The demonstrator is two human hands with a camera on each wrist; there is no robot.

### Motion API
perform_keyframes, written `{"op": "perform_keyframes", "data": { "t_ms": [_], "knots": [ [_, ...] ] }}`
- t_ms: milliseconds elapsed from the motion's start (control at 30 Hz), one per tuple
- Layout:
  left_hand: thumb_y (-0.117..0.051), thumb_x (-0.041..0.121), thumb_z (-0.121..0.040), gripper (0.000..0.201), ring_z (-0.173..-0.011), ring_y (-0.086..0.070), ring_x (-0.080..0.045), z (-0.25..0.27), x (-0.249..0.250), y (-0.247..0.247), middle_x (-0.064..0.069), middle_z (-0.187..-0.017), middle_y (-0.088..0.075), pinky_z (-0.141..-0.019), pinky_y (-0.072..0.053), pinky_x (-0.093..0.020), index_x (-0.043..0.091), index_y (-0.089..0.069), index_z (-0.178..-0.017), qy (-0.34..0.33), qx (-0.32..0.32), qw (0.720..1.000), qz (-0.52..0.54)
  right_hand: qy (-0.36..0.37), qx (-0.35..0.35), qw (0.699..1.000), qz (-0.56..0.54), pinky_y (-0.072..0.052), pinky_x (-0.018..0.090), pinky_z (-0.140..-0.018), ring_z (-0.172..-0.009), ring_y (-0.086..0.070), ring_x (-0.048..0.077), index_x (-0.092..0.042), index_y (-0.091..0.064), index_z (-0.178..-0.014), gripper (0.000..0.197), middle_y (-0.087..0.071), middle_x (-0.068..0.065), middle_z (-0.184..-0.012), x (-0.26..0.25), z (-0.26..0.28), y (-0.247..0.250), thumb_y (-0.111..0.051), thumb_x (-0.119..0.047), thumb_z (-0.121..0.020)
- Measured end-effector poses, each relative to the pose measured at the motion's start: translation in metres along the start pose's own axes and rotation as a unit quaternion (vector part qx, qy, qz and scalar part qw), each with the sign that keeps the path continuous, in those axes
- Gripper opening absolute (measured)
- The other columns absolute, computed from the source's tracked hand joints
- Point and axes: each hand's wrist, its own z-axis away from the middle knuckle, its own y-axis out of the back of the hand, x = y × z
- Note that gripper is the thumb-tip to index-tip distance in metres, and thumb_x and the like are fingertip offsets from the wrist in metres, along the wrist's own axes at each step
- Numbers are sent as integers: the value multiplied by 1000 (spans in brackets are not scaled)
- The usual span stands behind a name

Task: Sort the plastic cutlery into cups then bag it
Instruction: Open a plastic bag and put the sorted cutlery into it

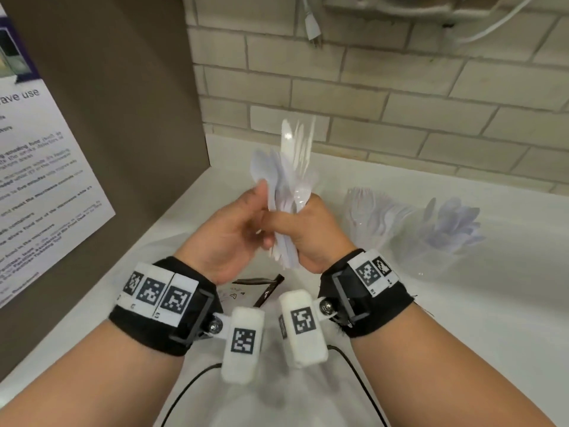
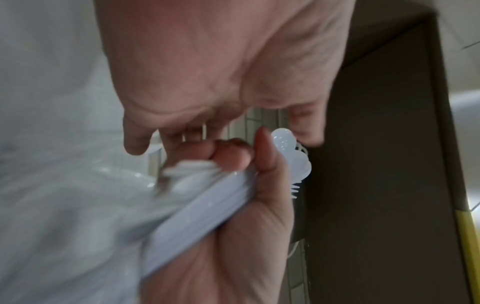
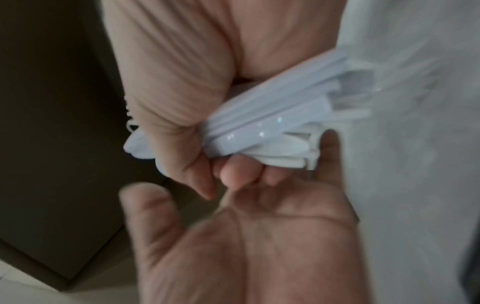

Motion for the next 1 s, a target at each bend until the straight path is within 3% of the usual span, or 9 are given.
{"op": "perform_keyframes", "data": {
  "t_ms": [100,200,300,400,567,667,733,900,1000],
  "knots": [
    [-82,30,-67,39,-63,-57,-19,0,9,-5,-9,-93,-70,-38,-36,-22,16,-69,-101,20,31,988,-149,-13,-30,994,101,-47,30,-48,-46,-52,23,6,-63,-97,31,-61,21,-76,10,3,-12,-57,20,-70],
    [-75,26,-75,23,-63,-61,-32,-1,2,-8,-14,-93,-71,-36,-38,-22,16,-72,-95,24,106,977,-182,-40,-61,989,129,-51,32,-50,-49,-58,23,1,-57,-112,46,-64,23,-89,14,6,-17,-58,21,-70],
    [-65,29,-87,18,-76,-69,-25,0,-4,-7,-10,-104,-74,-51,-54,-32,16,-75,-93,20,130,981,-144,-62,-90,972,206,-59,34,-64,-67,-68,14,-18,-60,-96,39,-67,5,-88,7,10,-11,-70,11,-71],
    [-58,17,-92,17,-89,-70,-26,5,-2,3,-11,-93,-75,-77,-57,-37,7,-71,-87,-27,151,985,-73,-95,-76,922,367,-51,20,-71,-74,-62,2,-28,-62,-82,28,-65,-14,-77,-5,10,7,-85,-34,-66],
    [-63,19,-87,14,-64,-59,-26,15,-7,16,-6,-63,-59,-76,-53,-48,15,-66,-74,-26,124,978,-164,-11,115,964,238,-48,30,-66,-68,-54,10,-22,-63,-97,42,-54,-1,-83,-19,1,18,-76,-52,-70],
    [-61,18,-82,9,-61,-56,-28,21,-12,8,-10,-64,-57,-65,-51,-40,13,-65,-76,-3,63,987,-151,-24,59,969,240,-46,29,-74,-81,-60,10,-24,-64,-107,49,-61,-3,-93,-21,0,11,-68,-57,-71],
    [-60,14,-81,9,-61,-56,-28,24,-13,6,-12,-65,-56,-63,-52,-37,5,-63,-83,19,31,993,-115,-58,-14,972,226,-47,28,-76,-89,-61,15,-18,-65,-111,46,-67,6,-104,-18,0,6,-65,-50,-77],
    [-59,2,-79,23,-54,-58,-19,28,-16,2,-4,-64,-60,-55,-52,-32,5,-52,-101,31,-18,997,-63,-47,-53,990,123,-40,23,-52,-68,-49,28,-2,-64,-99,26,-65,13,-86,-21,4,0,-48,-24,-98],
    [-60,2,-77,27,-50,-57,-17,28,-17,1,-2,-63,-61,-52,-51,-30,6,-52,-102,36,-19,999,-29,-17,-49,989,136,-42,32,-56,-67,-47,38,-1,-64,-92,33,-67,20,-88,-25,4,0,-44,-27,-100]
  ]
}}
